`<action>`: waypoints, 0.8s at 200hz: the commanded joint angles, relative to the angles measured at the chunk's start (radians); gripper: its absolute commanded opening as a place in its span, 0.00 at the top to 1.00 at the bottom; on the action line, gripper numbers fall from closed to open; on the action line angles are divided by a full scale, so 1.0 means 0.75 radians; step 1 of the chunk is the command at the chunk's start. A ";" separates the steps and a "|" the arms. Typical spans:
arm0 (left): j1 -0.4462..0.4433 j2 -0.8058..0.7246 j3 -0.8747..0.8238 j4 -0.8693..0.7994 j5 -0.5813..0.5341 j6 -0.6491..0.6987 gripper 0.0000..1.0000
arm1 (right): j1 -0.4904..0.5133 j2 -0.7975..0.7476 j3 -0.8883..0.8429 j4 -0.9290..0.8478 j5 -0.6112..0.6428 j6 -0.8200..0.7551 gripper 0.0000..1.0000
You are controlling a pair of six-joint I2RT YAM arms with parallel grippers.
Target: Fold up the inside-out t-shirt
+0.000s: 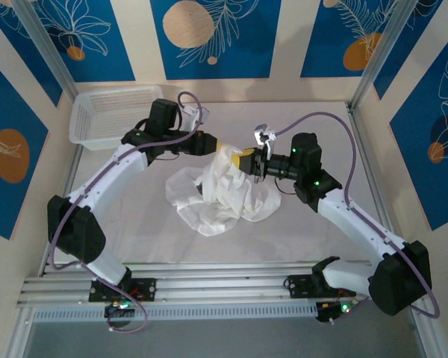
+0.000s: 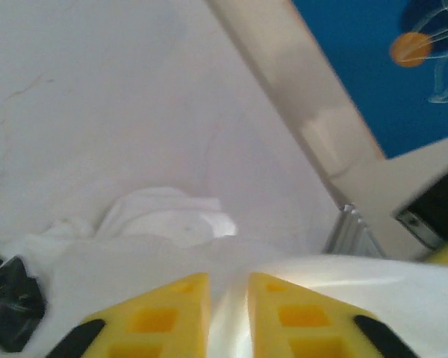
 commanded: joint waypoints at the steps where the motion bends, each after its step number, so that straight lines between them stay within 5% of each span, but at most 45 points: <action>1: 0.044 -0.031 -0.013 -0.056 -0.154 0.051 0.57 | -0.034 -0.052 -0.011 0.098 -0.089 0.229 1.00; 38: 0.008 -0.284 -0.155 -0.111 -0.260 0.064 0.47 | -0.132 0.007 0.013 0.036 -0.011 0.340 1.00; 71: -0.220 -0.383 -0.239 -0.079 -0.321 -0.060 0.53 | -0.132 0.033 0.022 0.011 0.024 0.350 1.00; 118: -0.337 -0.176 -0.223 0.071 -0.298 -0.257 0.53 | -0.125 0.020 0.024 -0.023 0.039 0.366 1.00; 160: -0.346 0.023 -0.116 -0.082 -0.291 -0.186 0.54 | -0.138 -0.004 0.028 -0.112 0.137 0.374 1.00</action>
